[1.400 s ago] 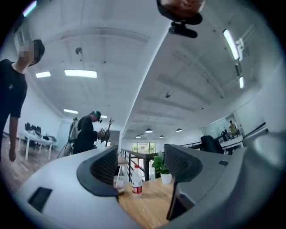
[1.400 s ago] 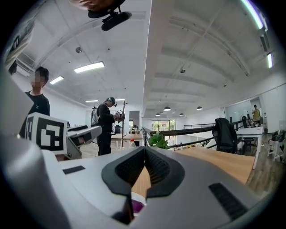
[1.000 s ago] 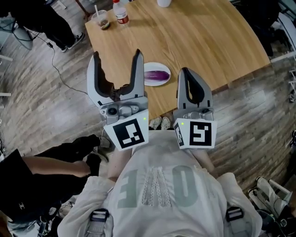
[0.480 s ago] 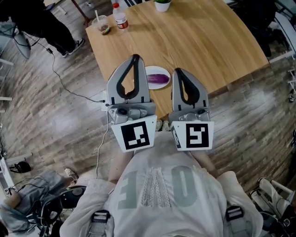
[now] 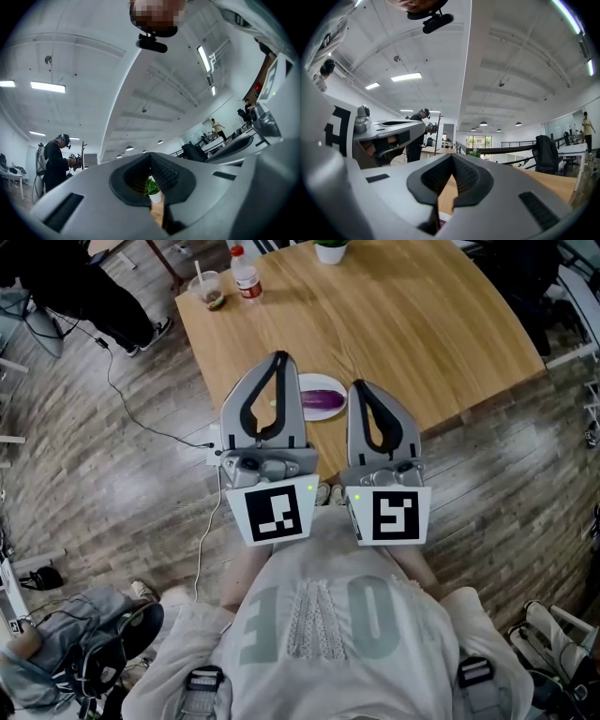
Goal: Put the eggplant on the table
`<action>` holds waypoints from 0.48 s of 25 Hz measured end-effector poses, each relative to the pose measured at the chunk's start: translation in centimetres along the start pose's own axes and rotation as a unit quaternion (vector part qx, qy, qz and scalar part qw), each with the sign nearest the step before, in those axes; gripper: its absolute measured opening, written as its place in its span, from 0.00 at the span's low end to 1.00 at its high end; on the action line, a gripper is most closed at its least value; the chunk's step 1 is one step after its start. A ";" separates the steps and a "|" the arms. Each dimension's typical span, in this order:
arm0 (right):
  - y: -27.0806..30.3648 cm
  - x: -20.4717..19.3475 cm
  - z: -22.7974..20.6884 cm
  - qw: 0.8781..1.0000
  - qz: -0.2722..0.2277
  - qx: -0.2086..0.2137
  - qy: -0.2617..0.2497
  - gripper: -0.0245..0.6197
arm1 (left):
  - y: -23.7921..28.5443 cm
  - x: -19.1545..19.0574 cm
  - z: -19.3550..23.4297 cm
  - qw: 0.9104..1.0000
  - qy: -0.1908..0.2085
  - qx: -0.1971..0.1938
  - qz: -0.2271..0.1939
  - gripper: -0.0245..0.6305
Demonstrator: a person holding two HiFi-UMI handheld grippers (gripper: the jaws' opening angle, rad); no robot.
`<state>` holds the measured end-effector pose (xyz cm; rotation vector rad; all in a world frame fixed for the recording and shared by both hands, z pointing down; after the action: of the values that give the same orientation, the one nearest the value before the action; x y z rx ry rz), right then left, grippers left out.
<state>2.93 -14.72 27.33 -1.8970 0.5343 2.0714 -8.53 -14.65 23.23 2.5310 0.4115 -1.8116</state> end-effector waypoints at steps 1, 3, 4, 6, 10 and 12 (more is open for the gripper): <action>-0.1 -0.1 0.0 1.000 0.002 0.000 0.001 0.07 | -0.1 0.0 0.0 1.000 0.000 0.001 0.000 0.05; -0.2 -0.1 0.0 1.000 0.004 0.000 0.002 0.07 | -0.1 0.0 0.1 1.000 0.000 0.003 0.001 0.05; -0.2 -0.2 0.0 1.000 0.005 0.001 0.002 0.07 | -0.2 0.0 0.2 1.000 0.000 0.004 0.002 0.05; -0.4 -0.1 0.1 1.000 0.003 0.003 0.001 0.07 | -0.4 0.1 0.3 1.000 -0.001 0.007 0.001 0.05; -0.9 -0.4 0.2 1.000 0.004 0.007 0.003 0.07 | -0.9 0.3 0.1 1.000 -0.002 0.012 -0.006 0.05; -0.9 -0.5 0.2 1.000 0.003 0.010 0.001 0.07 | -1.1 0.1 0.1 1.000 -0.003 0.012 -0.004 0.05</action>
<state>3.17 -13.75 27.80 -1.8882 0.5593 2.0620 -8.82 -13.61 23.22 2.5431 0.4022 -1.8372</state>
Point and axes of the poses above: the fingertips, and each gripper's own axes: y forward along the fingers, z to its left, x out of its top, the point moved 5 cm from there along -y, backward along the fingers, and after that the axes turned 8 degrees about z, right-handed, at the moved point
